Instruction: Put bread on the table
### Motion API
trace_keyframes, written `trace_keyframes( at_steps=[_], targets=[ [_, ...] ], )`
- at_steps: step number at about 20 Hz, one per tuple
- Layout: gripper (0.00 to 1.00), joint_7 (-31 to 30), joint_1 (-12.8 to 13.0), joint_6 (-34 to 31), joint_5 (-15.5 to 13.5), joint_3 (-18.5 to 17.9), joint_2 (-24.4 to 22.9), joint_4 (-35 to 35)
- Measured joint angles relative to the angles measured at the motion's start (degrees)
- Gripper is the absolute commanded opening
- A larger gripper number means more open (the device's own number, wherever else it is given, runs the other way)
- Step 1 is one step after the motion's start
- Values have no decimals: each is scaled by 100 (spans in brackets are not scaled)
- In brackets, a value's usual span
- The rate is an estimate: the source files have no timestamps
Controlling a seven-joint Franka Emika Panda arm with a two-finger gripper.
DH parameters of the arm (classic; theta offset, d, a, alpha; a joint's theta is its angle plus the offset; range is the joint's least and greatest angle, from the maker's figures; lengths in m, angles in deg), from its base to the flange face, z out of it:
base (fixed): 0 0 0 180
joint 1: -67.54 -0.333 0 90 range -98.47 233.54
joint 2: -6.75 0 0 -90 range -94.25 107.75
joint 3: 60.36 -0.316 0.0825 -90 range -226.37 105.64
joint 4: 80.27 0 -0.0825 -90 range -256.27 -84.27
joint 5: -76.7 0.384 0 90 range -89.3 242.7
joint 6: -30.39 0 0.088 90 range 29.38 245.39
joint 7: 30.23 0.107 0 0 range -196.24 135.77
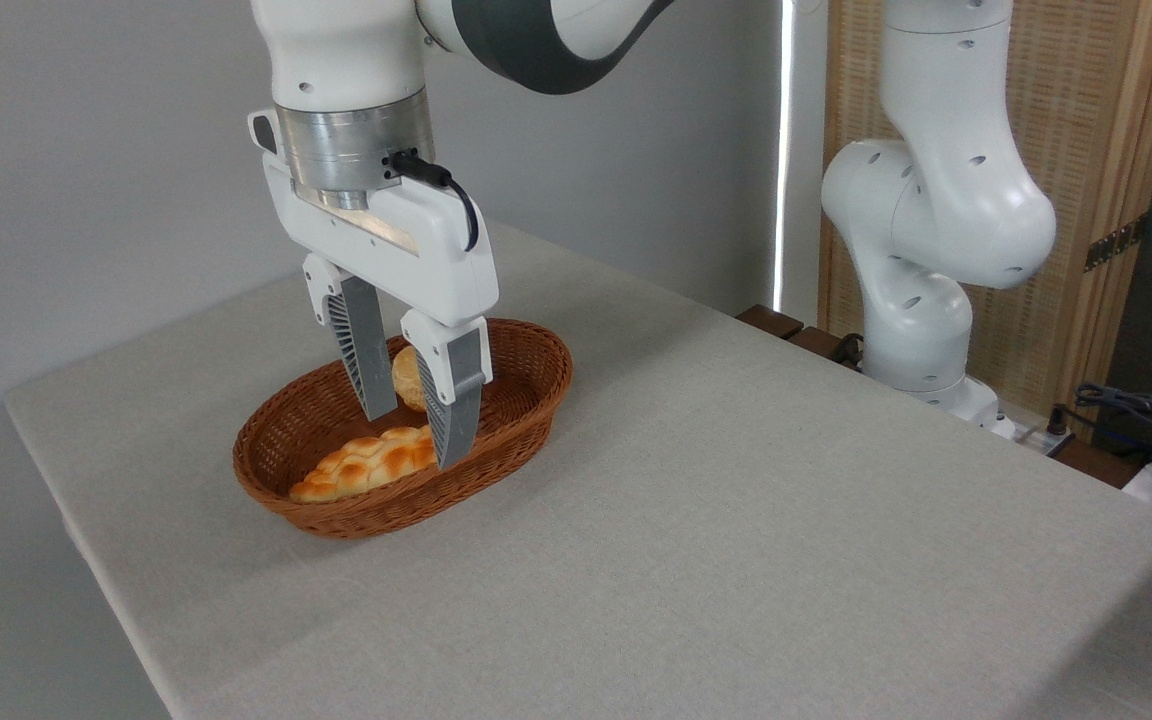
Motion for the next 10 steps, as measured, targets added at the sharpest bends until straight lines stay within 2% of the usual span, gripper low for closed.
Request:
trace_keyframes(
  at_steps=[10],
  targets=[
    [100,0,0,-99,0,-7,0,0]
  ],
)
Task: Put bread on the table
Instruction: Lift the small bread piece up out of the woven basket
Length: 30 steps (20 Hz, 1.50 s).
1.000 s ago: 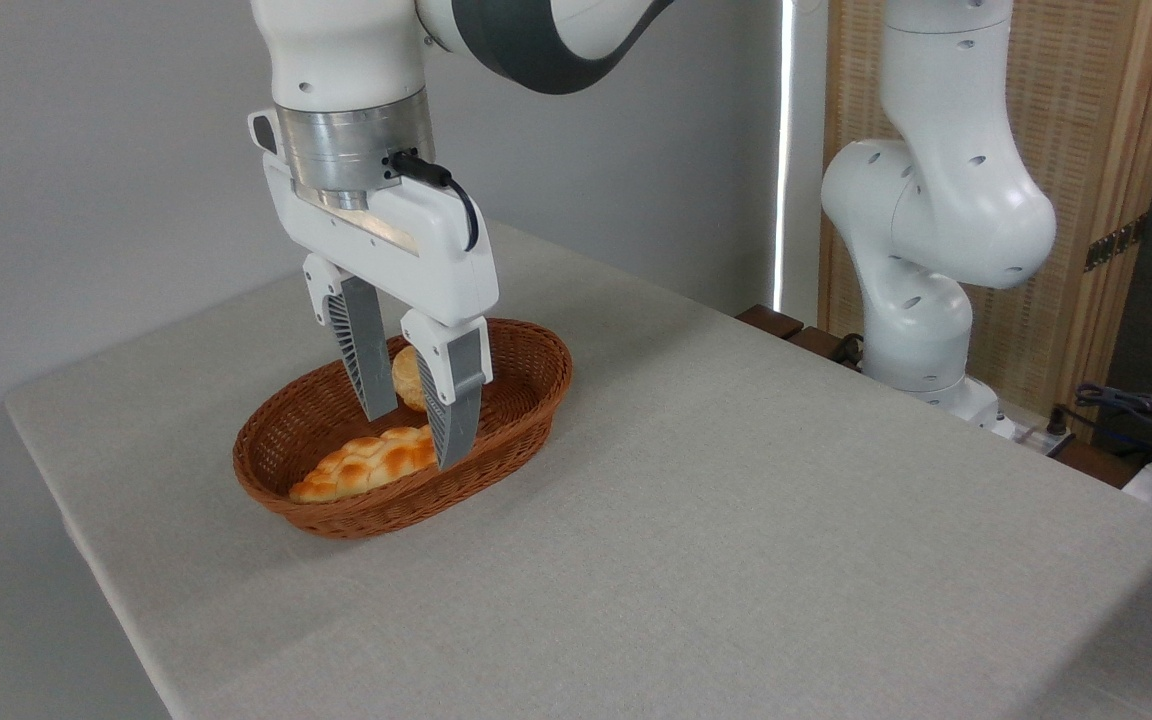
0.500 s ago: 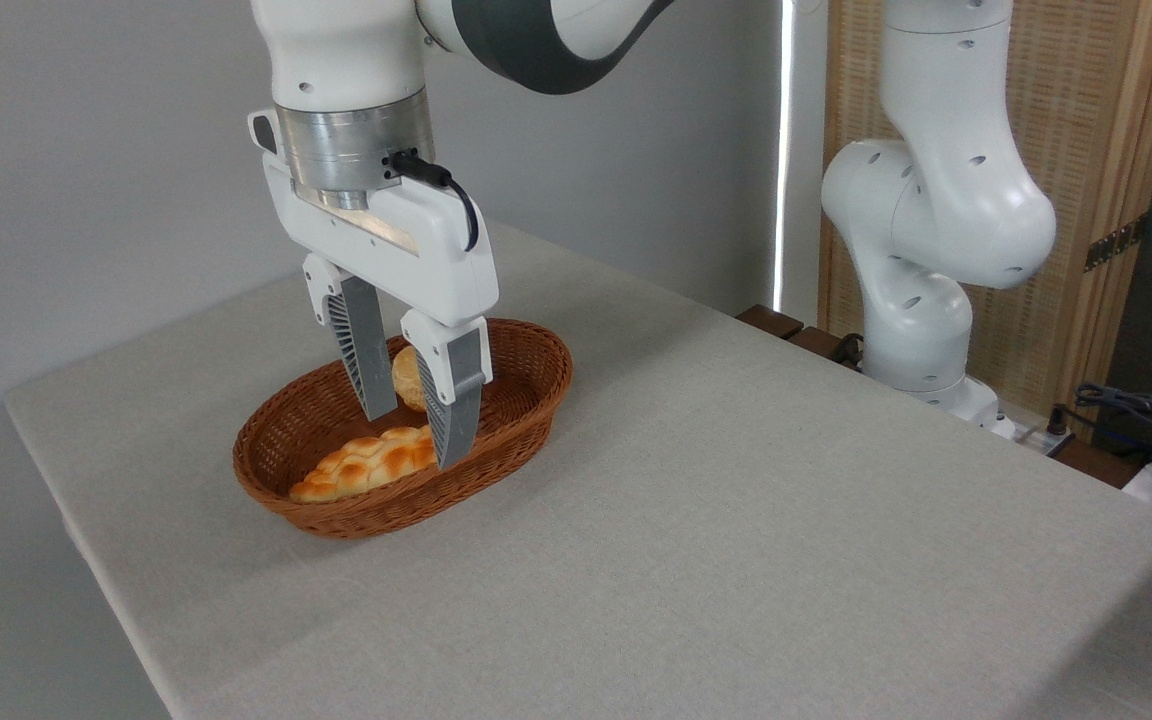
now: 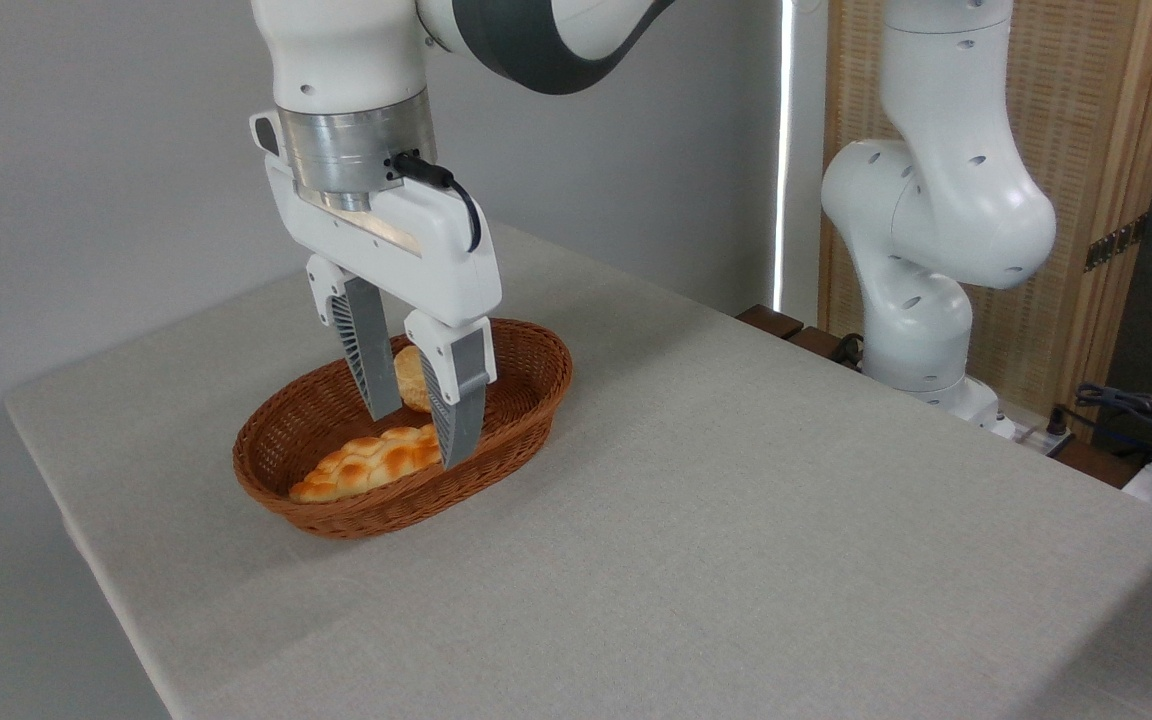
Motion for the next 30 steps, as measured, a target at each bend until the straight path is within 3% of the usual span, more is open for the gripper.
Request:
trace_keyframes(
  at_steps=[16,21,28,30],
  targets=[
    [100,-3,37,-51,-90,49,22,-2],
    [100,-332,87,-71,-723,230,41,-98],
    [100,-531,137,-88,-1334,800,55,-471],
    [100,-536,150,-88,-1395,1017,60,-569]
  ],
)
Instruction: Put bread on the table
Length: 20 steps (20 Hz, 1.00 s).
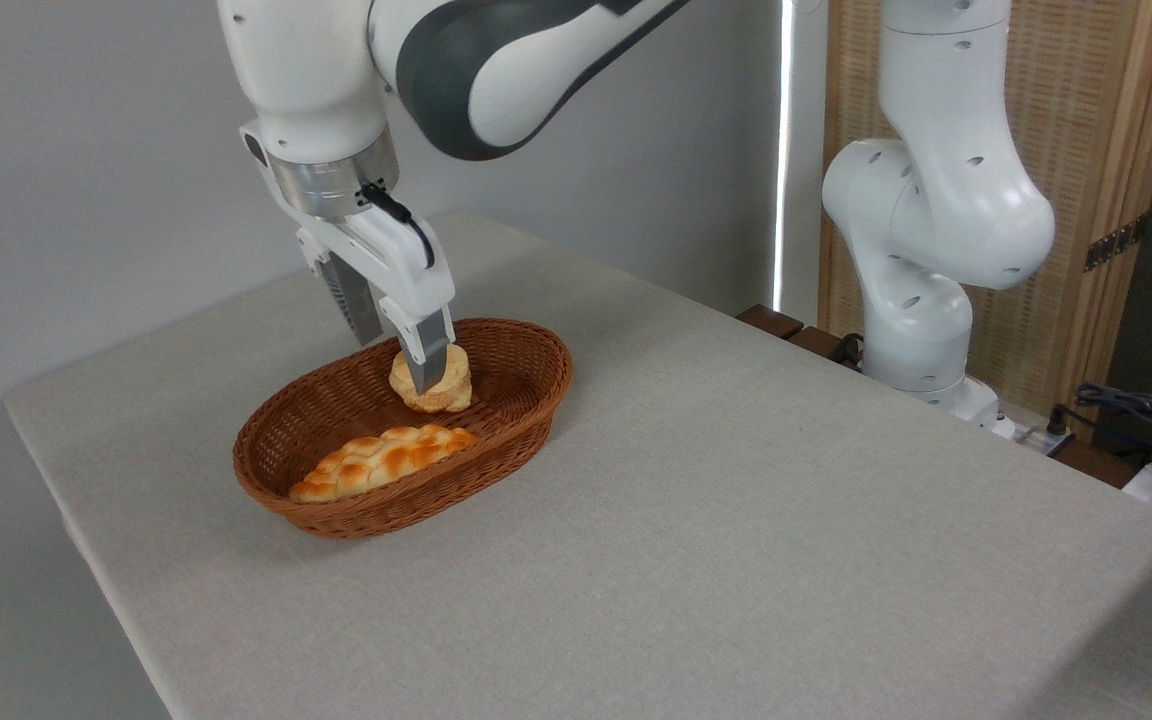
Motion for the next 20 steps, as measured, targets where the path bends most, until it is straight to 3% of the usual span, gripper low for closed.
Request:
trace_keyframes(
  at_steps=[7,20],
  targets=[
    [100,-25,38,2,-17,565,31,-259],
    [100,-22,141,59,-17,691,419,-295]
  ],
)
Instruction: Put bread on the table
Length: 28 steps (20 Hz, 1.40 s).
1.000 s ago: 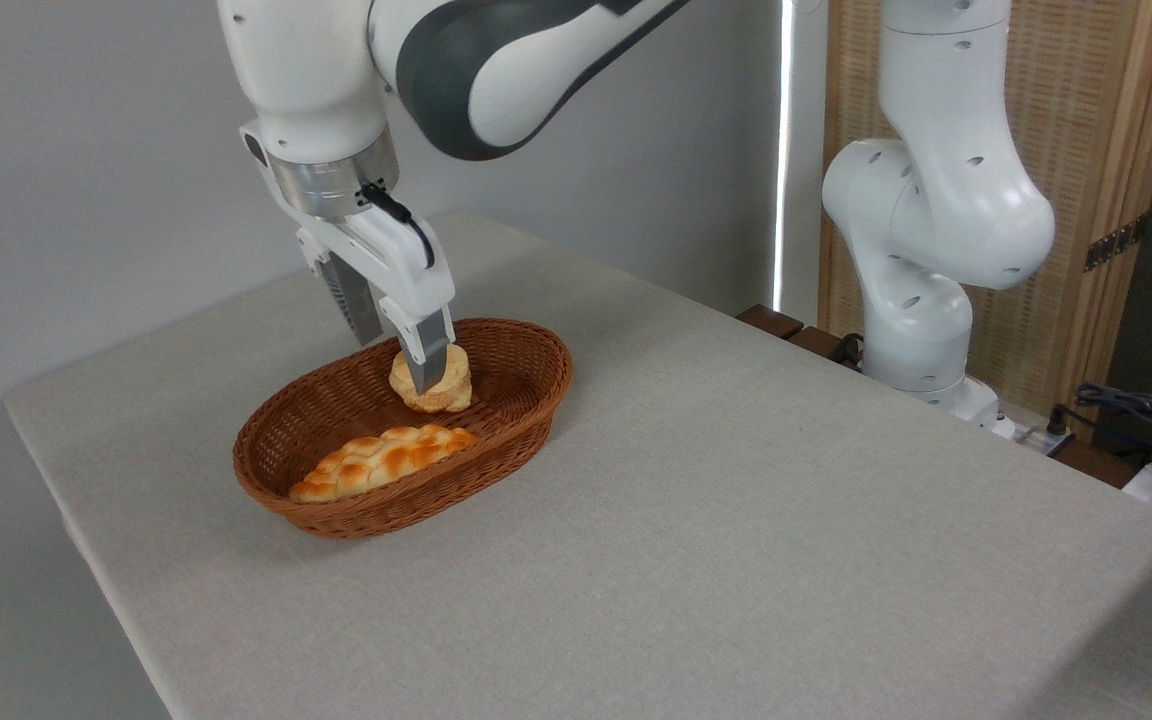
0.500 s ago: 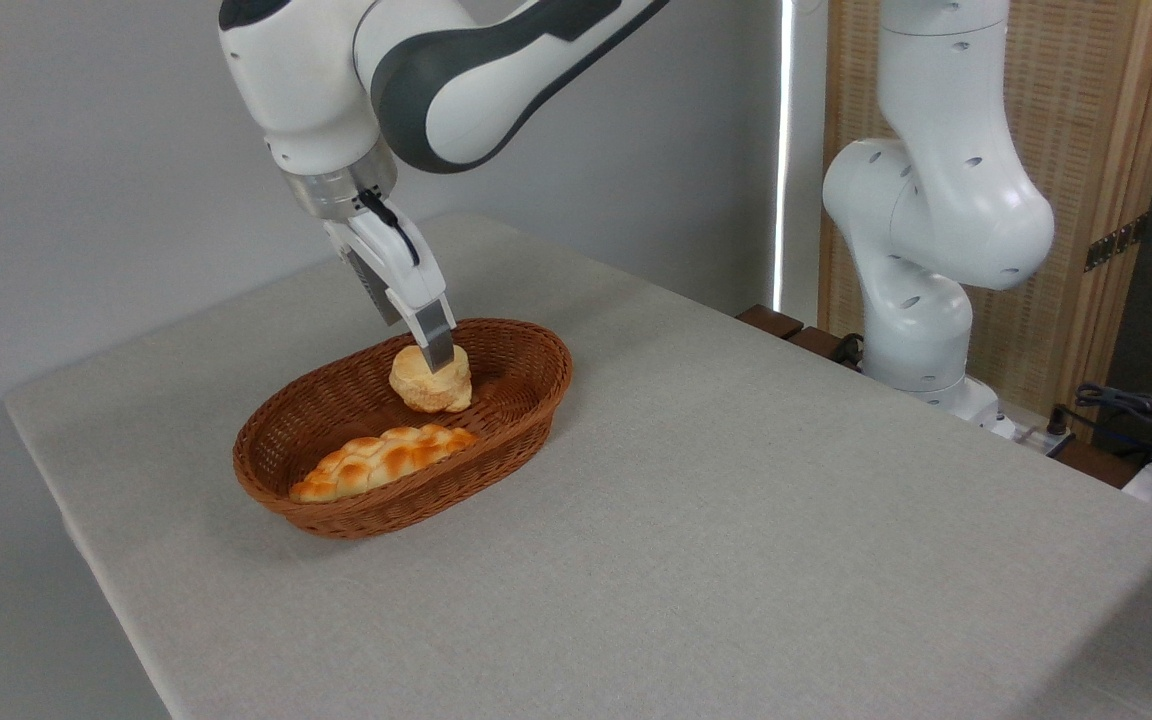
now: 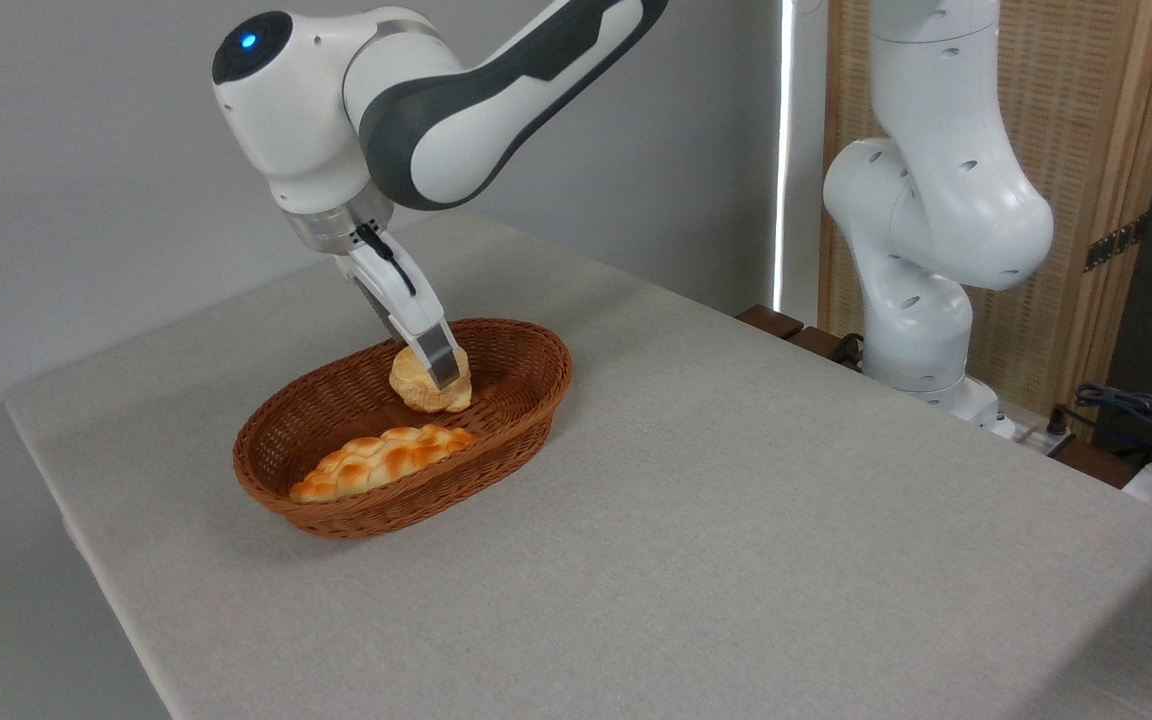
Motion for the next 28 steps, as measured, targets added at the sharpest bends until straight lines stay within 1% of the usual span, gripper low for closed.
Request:
trace_keyframes(
  at_steps=[8,13,14,15,16,17,28],
  targets=[
    [100,0,62,48,4,0,135,0],
    [100,0,64,72,84,0,247,0],
    [91,0,64,91,100,0,265,0],
    [76,0,65,127,123,0,290,0],
    [58,0,66,157,134,0,305,0],
    [54,0,67,176,136,0,307,1],
    [55,0,67,184,139,-5,289,34]
  ],
)
